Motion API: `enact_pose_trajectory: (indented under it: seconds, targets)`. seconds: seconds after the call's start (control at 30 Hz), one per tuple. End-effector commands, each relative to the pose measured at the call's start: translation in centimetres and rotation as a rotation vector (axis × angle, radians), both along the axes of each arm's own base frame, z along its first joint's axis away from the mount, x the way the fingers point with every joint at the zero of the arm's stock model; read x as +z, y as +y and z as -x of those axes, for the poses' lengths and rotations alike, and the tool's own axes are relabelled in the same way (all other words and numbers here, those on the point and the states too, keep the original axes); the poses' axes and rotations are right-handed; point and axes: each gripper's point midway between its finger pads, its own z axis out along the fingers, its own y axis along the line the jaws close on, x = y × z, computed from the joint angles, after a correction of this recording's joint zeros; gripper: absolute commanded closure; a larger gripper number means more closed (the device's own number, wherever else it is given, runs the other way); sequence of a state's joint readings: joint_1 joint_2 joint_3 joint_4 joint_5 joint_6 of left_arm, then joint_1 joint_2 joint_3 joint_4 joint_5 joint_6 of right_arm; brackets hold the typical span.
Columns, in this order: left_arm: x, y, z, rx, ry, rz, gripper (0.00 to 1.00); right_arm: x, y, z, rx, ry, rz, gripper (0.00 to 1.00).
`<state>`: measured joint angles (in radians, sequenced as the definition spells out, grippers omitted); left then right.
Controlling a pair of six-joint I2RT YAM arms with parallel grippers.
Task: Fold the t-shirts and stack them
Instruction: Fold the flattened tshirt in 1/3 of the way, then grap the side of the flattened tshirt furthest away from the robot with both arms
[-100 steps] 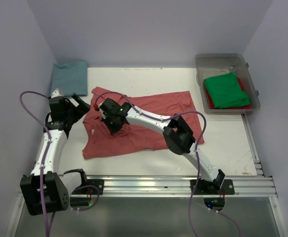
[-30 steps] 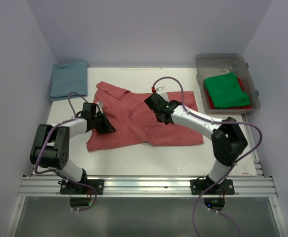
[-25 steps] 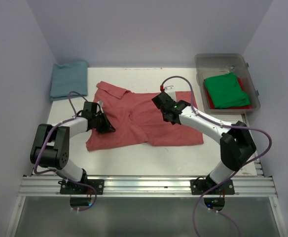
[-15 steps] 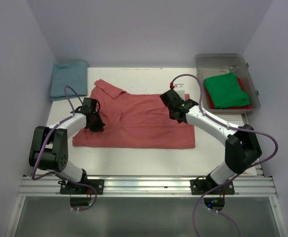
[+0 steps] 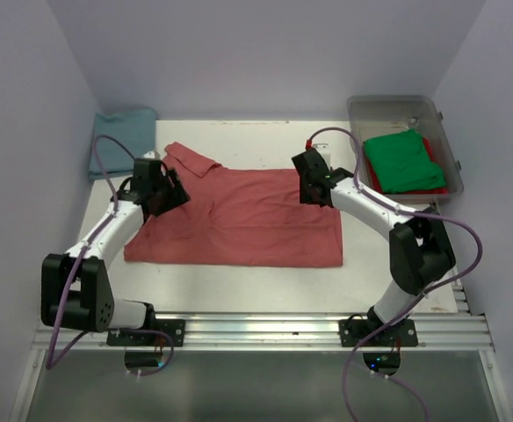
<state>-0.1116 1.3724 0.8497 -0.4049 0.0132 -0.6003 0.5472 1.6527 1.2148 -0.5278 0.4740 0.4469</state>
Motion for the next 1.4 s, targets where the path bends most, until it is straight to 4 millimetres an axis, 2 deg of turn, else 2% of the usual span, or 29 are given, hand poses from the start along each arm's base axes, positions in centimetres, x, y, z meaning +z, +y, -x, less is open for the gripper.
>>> enact_pose_trajectory:
  seconds: [0.0,0.03,0.07,0.1,0.13,0.17,0.2,0.23,0.27,0.3,0.33,0.37,0.4,0.43,0.47,0.5,0.53,0.57,0.73,0.87,0.9,0.93,1.03,1.37]
  targets:
    - [5.9,-0.1,-6.7,0.005,-0.249,0.02,0.32,0.7,1.9,-2.5,0.05,-0.021,-0.064,0.55]
    - [7.3,0.0,-8.5,0.015,-0.28,0.027,0.32,1.2,2.3,-3.0,0.054,-0.025,-0.075,0.55]
    - [5.4,0.1,-9.9,0.023,-0.236,0.026,0.32,1.0,2.4,-2.9,0.06,-0.012,-0.077,0.54]
    - [4.9,0.7,-11.1,0.047,-0.226,0.037,0.32,1.0,2.7,-2.9,0.066,-0.008,-0.088,0.54]
    - [5.7,0.9,-12.8,0.056,-0.242,0.058,0.34,0.8,3.2,-2.6,0.084,0.007,-0.114,0.54]
    - [3.3,1.0,-14.1,0.061,-0.2,0.08,0.35,0.8,3.4,-2.4,0.087,0.009,-0.123,0.54]
    - [2.9,1.9,-15.2,0.079,-0.201,0.089,0.39,1.3,3.6,-2.4,0.091,-0.008,-0.143,0.54]
    - [3.8,2.1,-17.1,0.078,-0.234,0.09,0.41,1.0,3.6,-2.0,0.099,0.002,-0.152,0.55]
    - [1.7,2.2,-18.1,0.077,-0.198,0.082,0.41,1.0,3.6,-1.7,0.103,0.002,-0.158,0.55]
    - [1.5,2.4,-19.0,0.058,-0.204,0.073,0.44,1.0,3.6,-1.6,0.108,-0.002,-0.158,0.55]
    - [2.5,3.6,-20.5,0.076,-0.235,0.066,0.44,1.0,3.3,-1.1,0.112,-0.003,-0.157,0.55]
    - [0.9,4.4,-21.1,0.088,-0.212,0.047,0.45,1.0,3.2,-0.9,0.115,-0.003,-0.155,0.55]
    - [0.8,4.7,-21.8,0.088,-0.221,0.045,0.45,0.9,3.0,-0.7,0.115,-0.002,-0.154,0.55]
    - [1.7,5.0,-23.0,0.089,-0.255,0.041,0.46,0.8,2.7,-0.3,0.115,0.001,-0.151,0.55]
    - [0.6,5.4,-23.6,0.089,-0.239,0.035,0.47,0.8,2.6,0.0,0.114,0.003,-0.152,0.56]
    - [0.8,6.0,-24.2,0.094,-0.247,0.032,0.48,0.6,2.5,0.2,0.115,0.004,-0.153,0.56]
    - [1.8,6.3,-25.3,0.09,-0.278,0.028,0.48,0.4,2.2,0.7,0.113,0.009,-0.148,0.56]
    - [1.1,6.6,-25.7,0.094,-0.268,0.017,0.48,0.2,2.1,0.8,0.109,0.008,-0.148,0.56]
    - [2.7,7.3,-27.7,0.086,-0.343,-0.022,0.48,-0.7,1.4,1.5,0.1,0.029,-0.123,0.56]
    - [0.5,8.0,-28.5,0.095,-0.291,-0.058,0.48,-0.8,1.3,1.7,0.096,0.038,-0.121,0.56]
    - [0.6,8.2,-29.0,0.1,-0.292,-0.061,0.48,-0.7,1.3,1.6,0.096,0.036,-0.122,0.56]
    - [-1.1,8.3,-28.8,0.106,-0.251,-0.067,0.48,-0.7,1.3,1.6,0.095,0.034,-0.119,0.56]
    - [-2.6,8.4,-28.7,0.112,-0.215,-0.07,0.49,-0.7,1.1,1.7,0.09,0.037,-0.113,0.56]
    - [-4.9,9.7,-28.0,0.17,-0.13,-0.121,0.5,-1.0,0.8,2.0,0.075,0.046,-0.107,0.57]
